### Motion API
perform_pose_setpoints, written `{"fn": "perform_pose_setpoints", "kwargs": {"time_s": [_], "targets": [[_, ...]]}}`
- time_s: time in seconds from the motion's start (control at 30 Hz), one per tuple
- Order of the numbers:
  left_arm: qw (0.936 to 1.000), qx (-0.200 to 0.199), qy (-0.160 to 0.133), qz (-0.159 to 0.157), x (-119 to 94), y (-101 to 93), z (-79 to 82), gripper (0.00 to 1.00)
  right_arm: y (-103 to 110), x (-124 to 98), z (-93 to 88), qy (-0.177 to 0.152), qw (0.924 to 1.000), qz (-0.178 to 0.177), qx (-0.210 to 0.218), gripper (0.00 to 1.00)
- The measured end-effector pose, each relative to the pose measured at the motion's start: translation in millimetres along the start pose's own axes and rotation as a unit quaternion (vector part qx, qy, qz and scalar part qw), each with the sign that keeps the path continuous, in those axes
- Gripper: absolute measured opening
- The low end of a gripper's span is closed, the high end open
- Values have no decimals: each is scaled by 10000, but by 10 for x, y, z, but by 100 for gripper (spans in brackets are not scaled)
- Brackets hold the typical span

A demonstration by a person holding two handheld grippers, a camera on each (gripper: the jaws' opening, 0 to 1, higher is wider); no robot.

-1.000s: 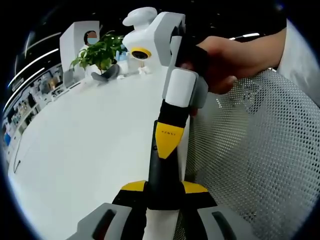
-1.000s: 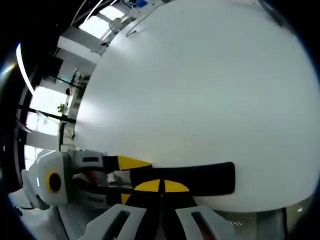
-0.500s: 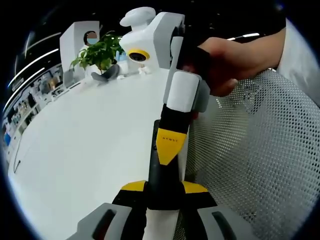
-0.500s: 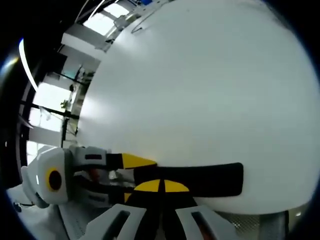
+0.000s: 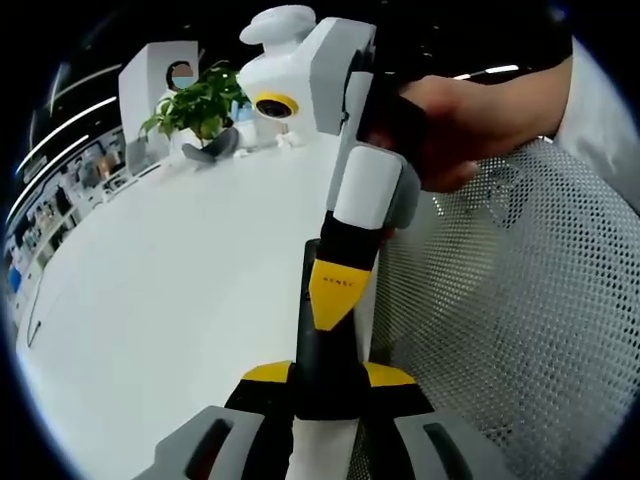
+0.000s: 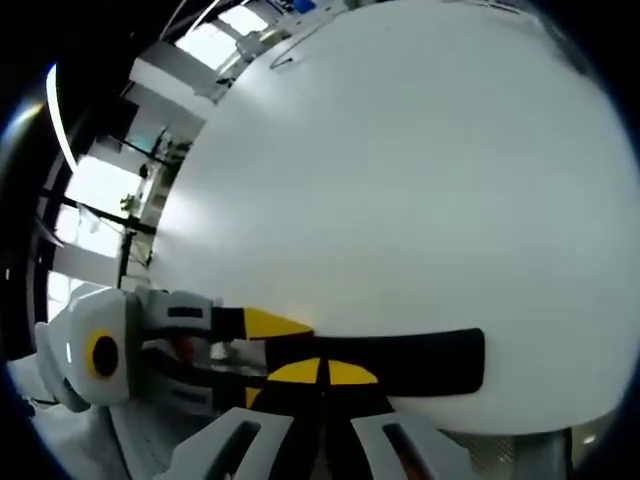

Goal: Press the specified remote control buttons in sequence, fully releasing each button before pressing the next.

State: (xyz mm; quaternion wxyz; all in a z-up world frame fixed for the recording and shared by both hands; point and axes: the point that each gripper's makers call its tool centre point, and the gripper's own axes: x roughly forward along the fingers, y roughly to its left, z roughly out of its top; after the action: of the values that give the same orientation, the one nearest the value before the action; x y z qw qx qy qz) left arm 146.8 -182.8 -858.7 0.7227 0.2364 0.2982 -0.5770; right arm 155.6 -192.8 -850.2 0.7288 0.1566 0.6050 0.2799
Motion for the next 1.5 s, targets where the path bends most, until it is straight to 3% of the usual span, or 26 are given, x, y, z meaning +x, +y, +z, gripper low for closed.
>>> {"fn": "perform_pose_setpoints", "kwargs": {"time_s": [0.07,0.13,0.23,0.3,0.33,0.4,0.57,0.63,0.7,0.77,0.87,1.0,1.1,1.17,1.2,1.3,1.37,1.43,1.47,1.5], "targets": [[10000,-2,14,6,1,0,-1,24,7,-3,1,-13,10000,1,14,0],[10000,3,41,16,2,-2,0,24,44,-36,9,-17,9997,-8,-254,0],[10000,6,81,14,1,-2,1,25,98,-129,152,-509,9981,100,-326,0],[9999,4,135,19,2,-2,2,25,103,-311,424,-1518,9864,-40,-637,0],[9999,4,156,17,3,0,2,25,95,-471,577,-2077,9732,-241,-952,0],[9998,33,200,-3,8,2,2,25,97,-672,652,-2450,9629,-401,-1058,0],[9993,16,362,32,4,38,-16,25,107,-1032,740,-2985,9447,-558,-1242,1],[9992,27,390,43,0,49,-22,25,102,-1183,758,-3236,9350,-646,-1303,15],[9991,11,426,44,-1,74,-43,25,80,-1345,746,-3484,9244,-791,-1338,19],[9989,2,467,40,-14,98,-58,25,24,-1451,688,-3537,9204,-984,-1344,21],[9987,52,497,31,-41,134,-73,25,-47,-1638,646,-3795,9054,-1304,-1386,25],[9980,176,606,-19,-64,178,-88,25,-145,-1879,644,-4309,8750,-1694,-1415,38],[9975,229,673,-63,-65,222,-103,25,-214,-1935,635,-4471,8671,-1801,-1255,45],[9969,283,728,-101,-91,254,-126,25,-294,-1933,610,-4400,8709,-1926,-1040,41],[9968,318,722,-138,-108,290,-138,25,-305,-1949,620,-4451,8688,-1930,-987,40],[9969,252,734,-147,-114,366,-155,25,-363,-2023,661,-4703,8513,-2094,-1009,47],[9969,249,735,-142,-104,400,-155,25,-413,-2047,676,-4828,8453,-2129,-840,57],[9965,265,788,-96,-93,450,-171,25,-468,-2055,671,-4788,8439,-2264,-853,63],[9964,284,799,-90,-102,493,-173,25,-481,-2074,674,-4820,8407,-2318,-848,64],[9962,274,820,-90,-97,508,-177,25,-498,-2108,688,-4917,8325,-2393,-892,66]]}}
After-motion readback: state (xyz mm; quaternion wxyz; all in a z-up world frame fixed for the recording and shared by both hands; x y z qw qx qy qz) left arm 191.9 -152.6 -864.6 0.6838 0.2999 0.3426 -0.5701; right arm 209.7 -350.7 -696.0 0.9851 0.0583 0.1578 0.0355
